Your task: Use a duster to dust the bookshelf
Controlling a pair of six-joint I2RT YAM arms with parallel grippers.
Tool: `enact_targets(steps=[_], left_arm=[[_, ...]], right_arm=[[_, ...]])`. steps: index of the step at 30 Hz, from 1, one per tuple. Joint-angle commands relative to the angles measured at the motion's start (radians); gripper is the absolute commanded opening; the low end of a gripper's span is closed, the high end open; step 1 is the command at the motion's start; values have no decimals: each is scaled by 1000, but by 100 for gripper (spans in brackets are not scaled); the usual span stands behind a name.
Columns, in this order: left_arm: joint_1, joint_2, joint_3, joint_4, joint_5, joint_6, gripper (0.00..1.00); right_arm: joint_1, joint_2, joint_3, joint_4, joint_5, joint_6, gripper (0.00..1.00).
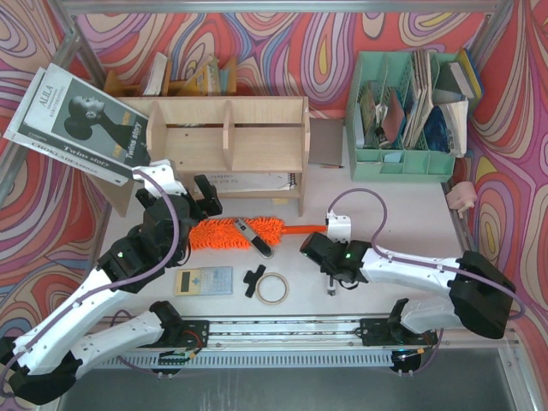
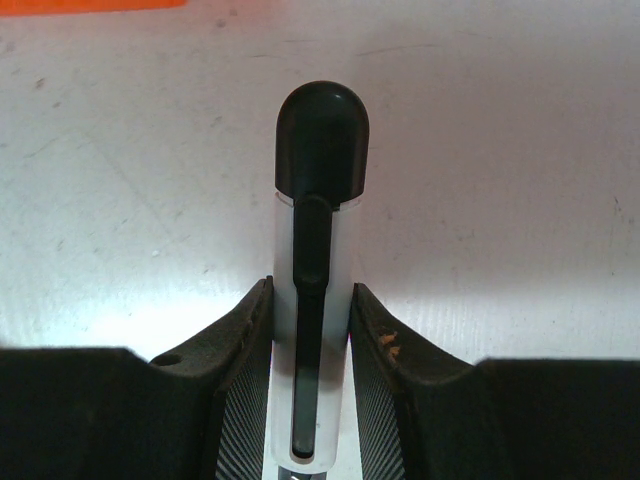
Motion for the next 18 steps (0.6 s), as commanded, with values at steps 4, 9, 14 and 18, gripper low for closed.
enact_targets(steps=[4,9,14,18], left_arm=[[3,-8,-24,21,-8,-10,98],[5,-10,-26,21,-13,-9,98],[4,-9,-27,26,-15,-7,98],[4,-3,-25,33,-16,-1,98]], right_arm=[[-134,19,-11,-67,-28,177,32],[-207,-7,-28,-44,-44,160,33],[-237,-3,-35,-36,-72,162,33],[-238,18,-33,-54,-84,189,33]])
